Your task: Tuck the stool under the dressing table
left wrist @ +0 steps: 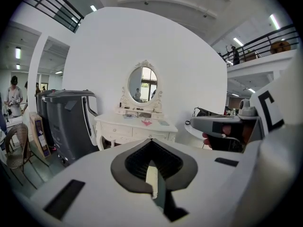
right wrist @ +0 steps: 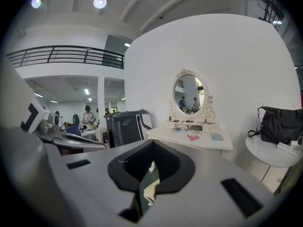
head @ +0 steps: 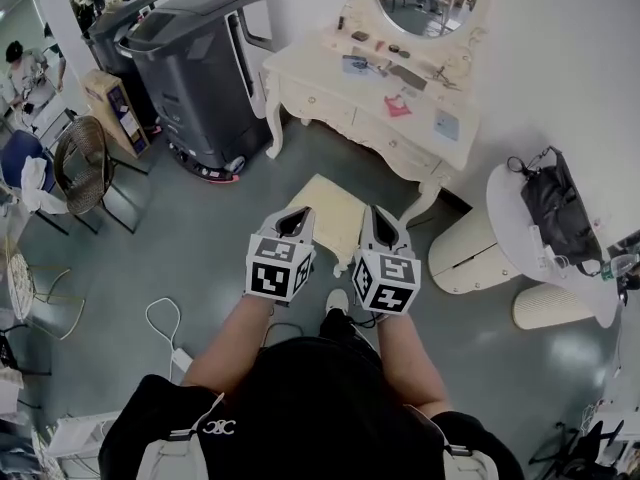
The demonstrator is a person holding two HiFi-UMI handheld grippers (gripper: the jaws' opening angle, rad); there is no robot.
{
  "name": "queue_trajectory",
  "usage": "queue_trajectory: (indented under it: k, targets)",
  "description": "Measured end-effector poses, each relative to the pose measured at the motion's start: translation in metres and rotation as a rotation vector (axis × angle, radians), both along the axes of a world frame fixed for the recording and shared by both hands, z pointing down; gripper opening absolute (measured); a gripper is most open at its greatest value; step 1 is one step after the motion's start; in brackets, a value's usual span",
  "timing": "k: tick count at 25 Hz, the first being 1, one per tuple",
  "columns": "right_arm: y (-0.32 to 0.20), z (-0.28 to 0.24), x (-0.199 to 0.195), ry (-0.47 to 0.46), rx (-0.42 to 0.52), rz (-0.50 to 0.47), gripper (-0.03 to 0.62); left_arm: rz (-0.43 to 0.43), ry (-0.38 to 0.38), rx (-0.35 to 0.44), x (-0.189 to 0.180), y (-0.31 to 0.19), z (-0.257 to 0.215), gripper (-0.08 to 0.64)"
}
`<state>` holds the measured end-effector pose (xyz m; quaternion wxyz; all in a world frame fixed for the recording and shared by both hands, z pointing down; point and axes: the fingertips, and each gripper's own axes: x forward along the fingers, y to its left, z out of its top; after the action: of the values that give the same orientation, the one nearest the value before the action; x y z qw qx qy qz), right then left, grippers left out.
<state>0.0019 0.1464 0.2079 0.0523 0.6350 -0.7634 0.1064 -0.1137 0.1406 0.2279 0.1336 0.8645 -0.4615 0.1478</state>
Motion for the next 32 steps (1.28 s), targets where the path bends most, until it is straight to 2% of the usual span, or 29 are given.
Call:
queue_trajectory:
  k: [10,18,32]
  targets:
    - [-0.100,-0.002,0.021,0.006,-0.019,-0.056,0.009,-0.025,-0.013,-0.031,0.030,-0.091,0.001,0.003]
    - [-0.143,0.023,0.043,0.000,-0.064,-0.086,0.009,-0.044,-0.034,-0.086,0.052,-0.133,0.026,0.003]
    - [-0.209,0.067,0.055,0.057,-0.152,-0.197,0.009,-0.128,-0.010,-0.190,0.078,-0.201,0.068,0.003]
